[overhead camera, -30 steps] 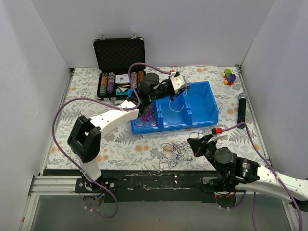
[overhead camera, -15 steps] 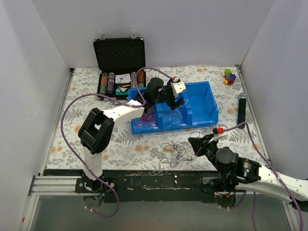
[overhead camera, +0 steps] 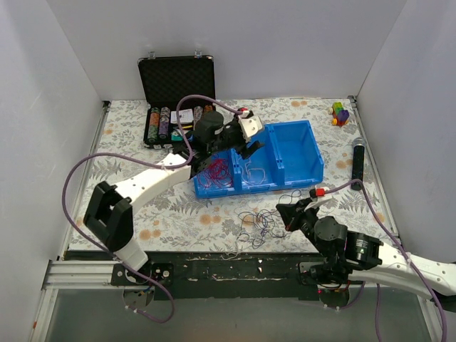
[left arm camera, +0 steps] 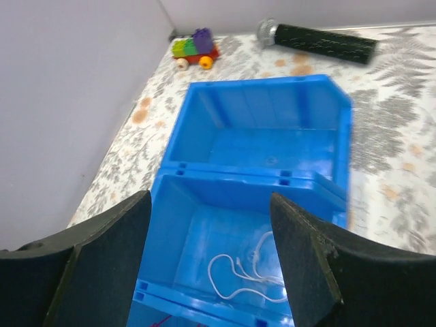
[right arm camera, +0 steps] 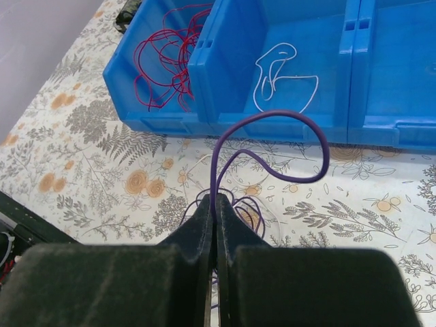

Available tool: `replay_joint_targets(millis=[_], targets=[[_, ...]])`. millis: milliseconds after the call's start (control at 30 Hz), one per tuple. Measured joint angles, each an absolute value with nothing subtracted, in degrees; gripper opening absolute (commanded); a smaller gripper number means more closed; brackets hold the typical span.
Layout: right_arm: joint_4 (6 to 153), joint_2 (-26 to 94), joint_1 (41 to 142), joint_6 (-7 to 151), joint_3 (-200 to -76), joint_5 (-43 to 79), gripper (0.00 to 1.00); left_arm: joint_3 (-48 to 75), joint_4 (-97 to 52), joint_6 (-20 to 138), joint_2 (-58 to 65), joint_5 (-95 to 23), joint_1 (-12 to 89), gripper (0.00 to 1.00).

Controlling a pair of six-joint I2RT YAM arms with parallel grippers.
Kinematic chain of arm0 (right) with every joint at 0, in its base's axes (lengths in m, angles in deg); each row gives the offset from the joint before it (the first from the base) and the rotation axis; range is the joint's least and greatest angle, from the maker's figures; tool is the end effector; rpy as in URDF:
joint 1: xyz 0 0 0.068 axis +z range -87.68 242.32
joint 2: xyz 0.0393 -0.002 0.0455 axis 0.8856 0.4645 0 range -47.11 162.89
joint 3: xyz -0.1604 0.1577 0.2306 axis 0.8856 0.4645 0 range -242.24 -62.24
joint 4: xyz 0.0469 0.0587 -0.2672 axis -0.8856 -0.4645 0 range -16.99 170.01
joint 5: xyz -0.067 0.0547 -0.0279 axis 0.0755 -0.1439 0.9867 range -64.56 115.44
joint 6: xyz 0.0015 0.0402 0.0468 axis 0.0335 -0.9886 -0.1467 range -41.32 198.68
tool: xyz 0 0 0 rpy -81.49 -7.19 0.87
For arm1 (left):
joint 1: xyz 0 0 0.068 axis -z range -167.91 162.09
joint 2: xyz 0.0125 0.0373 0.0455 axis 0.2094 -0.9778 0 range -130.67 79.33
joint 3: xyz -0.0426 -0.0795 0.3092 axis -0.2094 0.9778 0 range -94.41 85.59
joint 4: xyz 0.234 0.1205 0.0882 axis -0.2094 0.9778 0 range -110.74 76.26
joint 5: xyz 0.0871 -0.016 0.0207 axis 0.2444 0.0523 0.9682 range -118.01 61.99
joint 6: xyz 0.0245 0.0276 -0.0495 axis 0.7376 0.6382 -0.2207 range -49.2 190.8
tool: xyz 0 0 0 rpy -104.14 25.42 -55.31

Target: Untangle the cables

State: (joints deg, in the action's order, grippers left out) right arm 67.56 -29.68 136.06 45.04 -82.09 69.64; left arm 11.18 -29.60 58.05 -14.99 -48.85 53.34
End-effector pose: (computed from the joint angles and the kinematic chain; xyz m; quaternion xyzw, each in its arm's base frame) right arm 0.0550 0.0723 0.2601 -0.0162 0.7497 0.3091 0.5849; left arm 0.3093 -0.2934 0.3718 0.2984 0.7075 -0.4083 0.4937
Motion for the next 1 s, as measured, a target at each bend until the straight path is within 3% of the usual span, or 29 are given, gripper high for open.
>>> replay_joint_targets(millis=[367, 500, 733, 1000], targets=[[57.5, -20.5, 136.0, 36.1, -86.9, 74.1, 0.02, 28.0, -5.1, 76.6, 6.0, -67.3, 58.2, 0.64], [55.9, -20.6, 136.0, 33.9, -86.9, 74.4, 0.02, 33.9, -3.0, 79.3, 4.9, -67.7, 61.1, 0.59], [55.1, -20.9, 136.0, 32.2, -86.8, 74.2, 0.01, 33.5, -6.8, 70.6, -5.0, -62.4, 61.0, 0.47], [54.6, -21.9, 136.1, 32.6, -86.7, 73.9, 0.01, 37.4, -12.2, 60.0, -2.7, -58.9, 60.9, 0.37]])
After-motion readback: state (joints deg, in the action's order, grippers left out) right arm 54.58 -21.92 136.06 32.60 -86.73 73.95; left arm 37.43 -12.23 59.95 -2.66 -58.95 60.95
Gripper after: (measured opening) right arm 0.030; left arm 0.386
